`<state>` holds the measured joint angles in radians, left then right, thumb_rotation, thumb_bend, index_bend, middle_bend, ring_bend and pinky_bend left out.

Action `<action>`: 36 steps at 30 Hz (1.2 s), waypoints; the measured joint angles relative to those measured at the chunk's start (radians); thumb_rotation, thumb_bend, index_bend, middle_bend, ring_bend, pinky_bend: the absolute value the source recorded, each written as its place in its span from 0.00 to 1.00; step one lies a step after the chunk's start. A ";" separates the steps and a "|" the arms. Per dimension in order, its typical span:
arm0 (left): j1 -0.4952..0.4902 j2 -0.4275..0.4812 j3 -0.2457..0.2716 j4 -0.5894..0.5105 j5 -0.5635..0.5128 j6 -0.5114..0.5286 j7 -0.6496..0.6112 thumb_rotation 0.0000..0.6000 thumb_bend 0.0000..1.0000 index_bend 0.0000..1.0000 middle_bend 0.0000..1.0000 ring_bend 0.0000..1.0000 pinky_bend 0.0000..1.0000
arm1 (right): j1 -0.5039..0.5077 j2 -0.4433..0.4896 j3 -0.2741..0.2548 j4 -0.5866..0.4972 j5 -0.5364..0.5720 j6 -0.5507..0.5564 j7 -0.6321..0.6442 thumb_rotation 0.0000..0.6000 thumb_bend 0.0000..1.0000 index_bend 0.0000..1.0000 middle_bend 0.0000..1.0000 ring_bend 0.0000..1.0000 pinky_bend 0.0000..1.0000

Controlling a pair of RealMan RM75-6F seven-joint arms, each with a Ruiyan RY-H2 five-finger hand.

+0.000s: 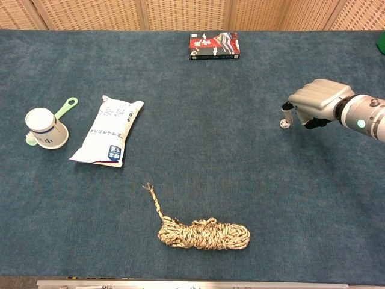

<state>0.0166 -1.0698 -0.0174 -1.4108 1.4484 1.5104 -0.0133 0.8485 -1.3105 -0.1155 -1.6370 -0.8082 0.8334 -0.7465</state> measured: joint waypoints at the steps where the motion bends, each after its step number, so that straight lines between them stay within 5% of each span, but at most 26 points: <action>1: 0.001 0.000 0.000 0.000 0.000 0.001 0.000 1.00 0.14 0.42 0.30 0.26 0.39 | 0.000 0.002 -0.003 -0.002 -0.002 0.002 0.000 1.00 1.00 0.42 0.99 1.00 1.00; 36: 0.013 0.003 -0.001 0.006 -0.001 0.006 -0.012 1.00 0.14 0.42 0.29 0.26 0.39 | 0.049 -0.048 0.010 0.064 0.102 0.002 -0.053 1.00 1.00 0.42 0.99 1.00 1.00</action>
<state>0.0293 -1.0669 -0.0181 -1.4053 1.4471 1.5162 -0.0253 0.8976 -1.3581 -0.1057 -1.5734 -0.7058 0.8357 -0.7999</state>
